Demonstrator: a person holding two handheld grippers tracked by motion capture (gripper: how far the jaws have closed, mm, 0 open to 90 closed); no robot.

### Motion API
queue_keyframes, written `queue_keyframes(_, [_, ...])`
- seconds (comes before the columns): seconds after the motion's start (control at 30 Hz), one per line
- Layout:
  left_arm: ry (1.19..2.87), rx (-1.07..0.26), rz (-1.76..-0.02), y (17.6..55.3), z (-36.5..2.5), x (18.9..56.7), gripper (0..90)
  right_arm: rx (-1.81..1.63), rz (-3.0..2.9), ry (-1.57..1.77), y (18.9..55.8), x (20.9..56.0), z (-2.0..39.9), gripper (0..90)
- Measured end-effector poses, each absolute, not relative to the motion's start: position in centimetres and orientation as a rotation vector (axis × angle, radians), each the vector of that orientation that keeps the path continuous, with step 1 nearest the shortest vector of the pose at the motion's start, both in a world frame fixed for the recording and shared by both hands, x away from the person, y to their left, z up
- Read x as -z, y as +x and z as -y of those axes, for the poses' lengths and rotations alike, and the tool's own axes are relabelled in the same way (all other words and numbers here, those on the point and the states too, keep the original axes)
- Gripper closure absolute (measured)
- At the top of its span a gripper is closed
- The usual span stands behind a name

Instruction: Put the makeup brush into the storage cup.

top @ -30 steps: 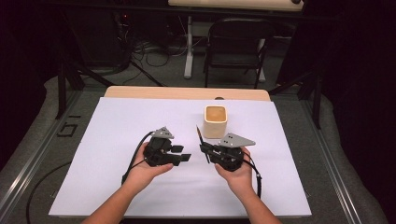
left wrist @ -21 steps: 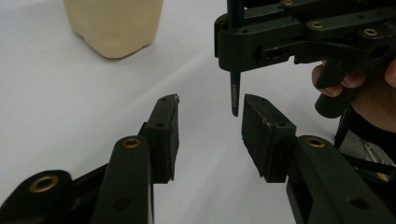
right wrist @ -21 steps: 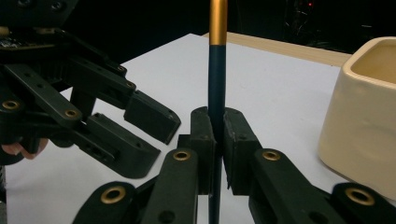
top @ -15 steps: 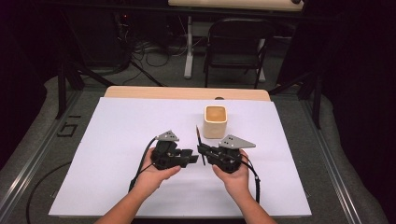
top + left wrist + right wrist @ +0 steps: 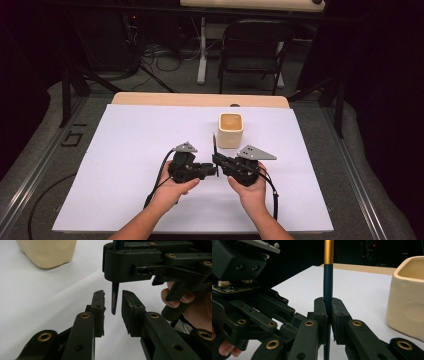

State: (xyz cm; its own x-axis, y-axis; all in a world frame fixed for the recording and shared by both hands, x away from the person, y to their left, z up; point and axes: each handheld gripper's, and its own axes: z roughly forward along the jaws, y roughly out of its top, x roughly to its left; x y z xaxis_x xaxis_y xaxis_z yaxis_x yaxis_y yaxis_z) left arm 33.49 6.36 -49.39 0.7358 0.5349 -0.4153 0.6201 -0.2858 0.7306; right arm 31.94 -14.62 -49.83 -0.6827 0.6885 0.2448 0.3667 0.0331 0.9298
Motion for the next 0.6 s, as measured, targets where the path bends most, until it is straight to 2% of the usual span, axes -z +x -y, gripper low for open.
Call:
queue_keyframes(0.3, [1.967, 0.115, -0.895, 33.53, -5.9, 49.81, 78.9, -1.704, -2.042, 1.081, 31.81, 49.9, 14.33, 83.7])
queue_keyframes(0.6, [1.96, 0.136, -0.907, 33.69, -5.78, 50.05, 80.5, -1.705, -2.043, 1.078, 31.81, 49.94, 14.27, 83.7])
